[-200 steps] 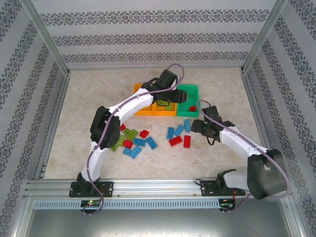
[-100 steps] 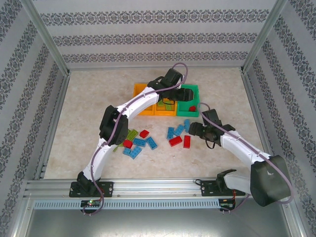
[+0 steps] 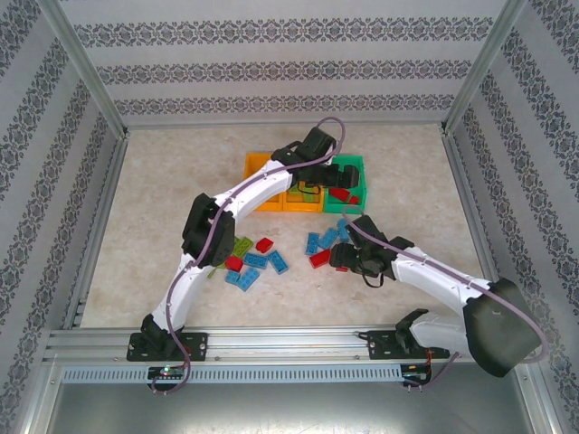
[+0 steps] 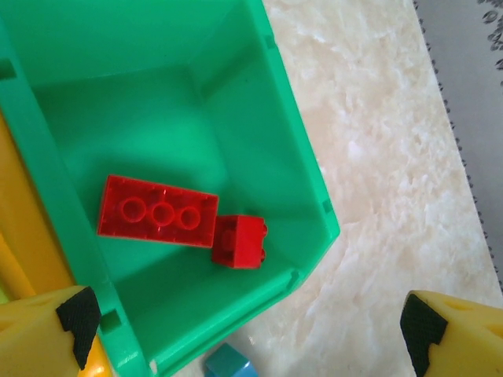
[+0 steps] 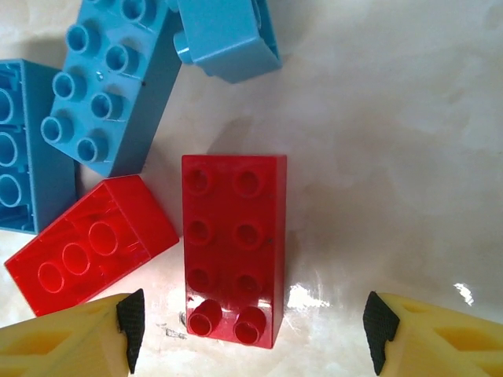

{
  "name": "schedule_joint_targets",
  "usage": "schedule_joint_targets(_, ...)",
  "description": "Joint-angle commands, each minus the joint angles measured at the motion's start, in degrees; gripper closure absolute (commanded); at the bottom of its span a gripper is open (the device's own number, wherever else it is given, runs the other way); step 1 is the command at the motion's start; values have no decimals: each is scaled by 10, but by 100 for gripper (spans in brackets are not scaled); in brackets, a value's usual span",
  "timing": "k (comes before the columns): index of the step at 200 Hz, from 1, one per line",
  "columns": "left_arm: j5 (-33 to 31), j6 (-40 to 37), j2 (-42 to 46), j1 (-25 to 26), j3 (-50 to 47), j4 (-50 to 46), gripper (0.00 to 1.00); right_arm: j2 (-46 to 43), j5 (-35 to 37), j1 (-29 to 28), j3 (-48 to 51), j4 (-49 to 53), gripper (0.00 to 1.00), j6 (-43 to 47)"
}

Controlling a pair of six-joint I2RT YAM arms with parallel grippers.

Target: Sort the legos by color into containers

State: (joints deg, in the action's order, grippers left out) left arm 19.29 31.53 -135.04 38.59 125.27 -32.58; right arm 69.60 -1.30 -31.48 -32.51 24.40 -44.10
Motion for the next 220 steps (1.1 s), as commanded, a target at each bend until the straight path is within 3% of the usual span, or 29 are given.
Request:
schedule_joint_targets(1, -15, -14, 57, 10, -29, -2, 0, 27, 27, -8, -16, 6, 27, -24)
schedule_joint_targets(68, -54, -29, 151, 5, -160, 25, 0, 86, 27, -14, -35, 2, 34, -2)
schedule_joint_targets(114, -71, -26, 206, -9, -242, 45, 0, 105, 38, -14, -49, 11, 66, 17)
schedule_joint_targets(131, -88, -33, 227, -15, -273, 45, 0, 86, 40, -14, -47, 18, 72, 22)
schedule_joint_targets(187, -133, -68, 329, -18, -424, 60, 0, -16, 29, 38, -80, 46, 76, 56)
schedule_joint_targets(220, -101, -103, 362, -9, -502, 81, 1, 22, 1, 99, -164, 51, 75, 124)
